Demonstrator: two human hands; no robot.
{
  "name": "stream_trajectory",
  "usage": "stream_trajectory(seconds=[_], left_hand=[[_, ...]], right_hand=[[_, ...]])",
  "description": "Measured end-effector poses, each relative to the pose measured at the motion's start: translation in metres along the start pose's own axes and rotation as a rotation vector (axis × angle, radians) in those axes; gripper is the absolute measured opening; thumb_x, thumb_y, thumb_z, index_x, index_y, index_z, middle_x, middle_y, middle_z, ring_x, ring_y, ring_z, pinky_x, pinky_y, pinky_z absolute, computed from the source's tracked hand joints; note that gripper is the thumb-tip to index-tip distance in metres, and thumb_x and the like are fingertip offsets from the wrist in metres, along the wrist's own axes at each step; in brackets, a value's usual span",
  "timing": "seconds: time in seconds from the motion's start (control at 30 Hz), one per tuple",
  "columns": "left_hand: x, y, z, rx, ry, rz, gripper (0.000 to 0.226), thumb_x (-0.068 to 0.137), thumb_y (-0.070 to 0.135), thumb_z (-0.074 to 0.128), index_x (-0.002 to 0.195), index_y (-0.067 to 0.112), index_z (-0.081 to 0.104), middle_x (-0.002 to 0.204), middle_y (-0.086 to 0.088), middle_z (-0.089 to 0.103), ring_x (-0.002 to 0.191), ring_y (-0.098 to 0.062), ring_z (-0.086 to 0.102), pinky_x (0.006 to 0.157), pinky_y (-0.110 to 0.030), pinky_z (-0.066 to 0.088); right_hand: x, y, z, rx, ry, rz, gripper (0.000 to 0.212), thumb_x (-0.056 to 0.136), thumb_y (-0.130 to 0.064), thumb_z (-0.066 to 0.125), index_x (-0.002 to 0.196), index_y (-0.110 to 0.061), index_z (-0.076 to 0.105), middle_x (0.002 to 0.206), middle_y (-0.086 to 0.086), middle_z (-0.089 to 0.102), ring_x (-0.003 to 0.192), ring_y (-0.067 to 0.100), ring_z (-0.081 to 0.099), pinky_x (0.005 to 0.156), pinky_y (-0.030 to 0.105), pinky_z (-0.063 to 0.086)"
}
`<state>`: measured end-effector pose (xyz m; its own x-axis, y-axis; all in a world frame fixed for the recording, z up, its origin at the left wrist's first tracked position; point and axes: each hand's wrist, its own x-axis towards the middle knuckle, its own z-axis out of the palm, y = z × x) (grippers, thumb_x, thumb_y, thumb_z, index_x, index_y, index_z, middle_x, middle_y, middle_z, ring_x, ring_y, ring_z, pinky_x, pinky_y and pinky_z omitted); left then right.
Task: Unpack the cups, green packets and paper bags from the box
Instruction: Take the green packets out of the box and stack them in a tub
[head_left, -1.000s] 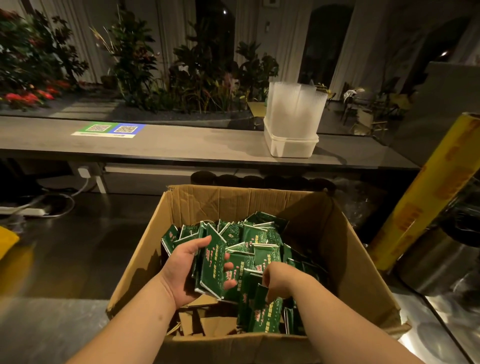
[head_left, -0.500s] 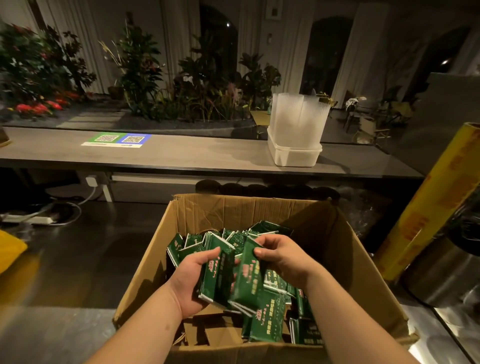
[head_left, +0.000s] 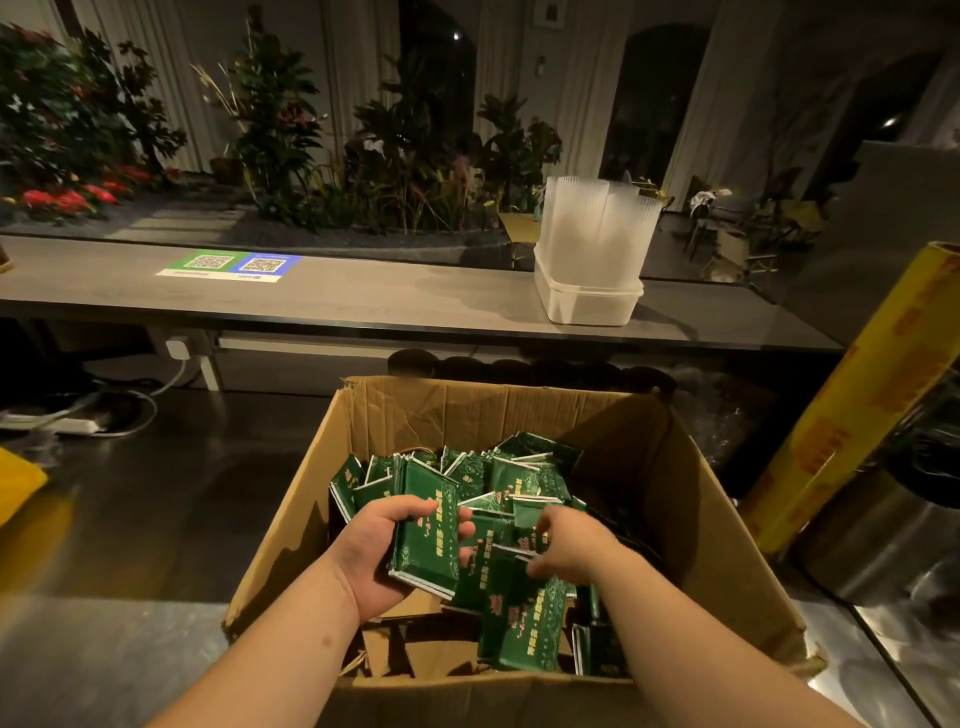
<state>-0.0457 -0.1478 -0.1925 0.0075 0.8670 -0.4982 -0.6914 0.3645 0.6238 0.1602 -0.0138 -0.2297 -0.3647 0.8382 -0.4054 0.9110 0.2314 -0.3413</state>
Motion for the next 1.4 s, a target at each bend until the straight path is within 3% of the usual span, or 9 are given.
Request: stream_trajectory(seconds=[0.13,0.4,0.67,0.83,0.9,1.0,1.13,1.3,1.4], left_hand=[[0.003,-0.002,-0.001,-0.004,0.046,-0.003,0.051,0.086,0.013,0.056,0.13,-0.012,0.059,0.11,-0.029,0.064,0.095,-0.039,0.062,0.091,-0.051,0.05],[0.002,0.002,0.0,-0.082,0.134,0.062,0.06,0.081,0.016,0.061,0.133,-0.012,0.056,0.106,-0.027,0.061,0.086,-0.033,0.063,0.076,-0.045,0.053],[-0.003,0.001,0.001,-0.088,0.129,0.067,0.05,0.084,0.018,0.061,0.124,-0.011,0.062,0.104,-0.025,0.064,0.089,-0.033,0.064,0.078,-0.044,0.051],[-0.001,0.002,0.0,-0.065,0.078,0.088,0.044,0.083,0.022,0.061,0.114,-0.008,0.067,0.102,-0.025,0.066,0.089,-0.035,0.063,0.085,-0.047,0.05],[-0.002,0.002,-0.001,-0.013,0.035,0.042,0.043,0.086,0.025,0.061,0.113,-0.006,0.07,0.11,-0.026,0.067,0.099,-0.039,0.063,0.102,-0.053,0.046],[-0.005,0.001,0.002,0.02,-0.063,-0.044,0.049,0.091,0.032,0.059,0.122,-0.004,0.071,0.13,-0.028,0.063,0.12,-0.043,0.058,0.118,-0.059,0.032],[-0.009,0.001,0.005,-0.02,-0.111,-0.034,0.054,0.095,0.044,0.055,0.124,0.001,0.071,0.134,-0.031,0.061,0.132,-0.05,0.051,0.115,-0.063,0.034],[-0.008,0.001,0.005,-0.023,-0.042,0.014,0.043,0.092,0.018,0.059,0.13,-0.003,0.064,0.129,-0.032,0.063,0.115,-0.049,0.062,0.108,-0.062,0.042],[-0.007,0.003,0.005,-0.129,-0.022,0.102,0.045,0.09,0.013,0.054,0.131,-0.004,0.061,0.132,-0.029,0.063,0.107,-0.042,0.063,0.109,-0.059,0.042]], right_hand=[[-0.001,0.009,0.014,-0.001,-0.129,0.018,0.061,0.081,-0.021,0.085,0.134,-0.019,0.056,0.13,0.004,0.062,0.118,0.025,0.062,0.102,0.041,0.054],[0.008,0.016,0.013,0.297,-0.118,-0.1,0.021,0.086,-0.012,0.079,0.086,-0.017,0.058,0.1,0.007,0.068,0.093,0.019,0.068,0.086,0.036,0.061],[-0.005,0.011,-0.006,0.529,-0.23,-0.101,0.02,0.093,-0.001,0.067,0.11,-0.011,0.069,0.113,0.007,0.069,0.102,0.021,0.07,0.083,0.034,0.063],[-0.014,0.012,-0.027,1.231,-0.353,-0.226,0.024,0.09,0.007,0.064,0.112,-0.001,0.061,0.115,0.022,0.069,0.105,0.035,0.07,0.084,0.044,0.061],[-0.015,0.003,-0.028,1.261,-0.421,-0.31,0.029,0.09,0.006,0.064,0.119,0.0,0.06,0.113,0.021,0.069,0.105,0.035,0.069,0.085,0.043,0.06],[-0.013,-0.022,-0.025,1.239,-0.344,-0.369,0.015,0.091,0.011,0.06,0.099,-0.001,0.062,0.103,0.019,0.071,0.095,0.031,0.071,0.08,0.041,0.059],[-0.012,-0.054,-0.022,1.183,-0.243,-0.393,0.016,0.09,0.009,0.065,0.09,-0.007,0.063,0.094,0.013,0.073,0.089,0.026,0.072,0.08,0.036,0.058],[-0.004,-0.077,-0.018,0.955,0.006,-0.41,0.023,0.086,-0.016,0.08,0.107,-0.015,0.07,0.104,0.002,0.071,0.097,0.019,0.069,0.076,0.027,0.054],[0.016,-0.06,-0.007,0.823,0.304,-0.099,0.022,0.092,-0.036,0.073,0.105,-0.019,0.066,0.102,0.002,0.069,0.095,0.02,0.066,0.084,0.041,0.058]])
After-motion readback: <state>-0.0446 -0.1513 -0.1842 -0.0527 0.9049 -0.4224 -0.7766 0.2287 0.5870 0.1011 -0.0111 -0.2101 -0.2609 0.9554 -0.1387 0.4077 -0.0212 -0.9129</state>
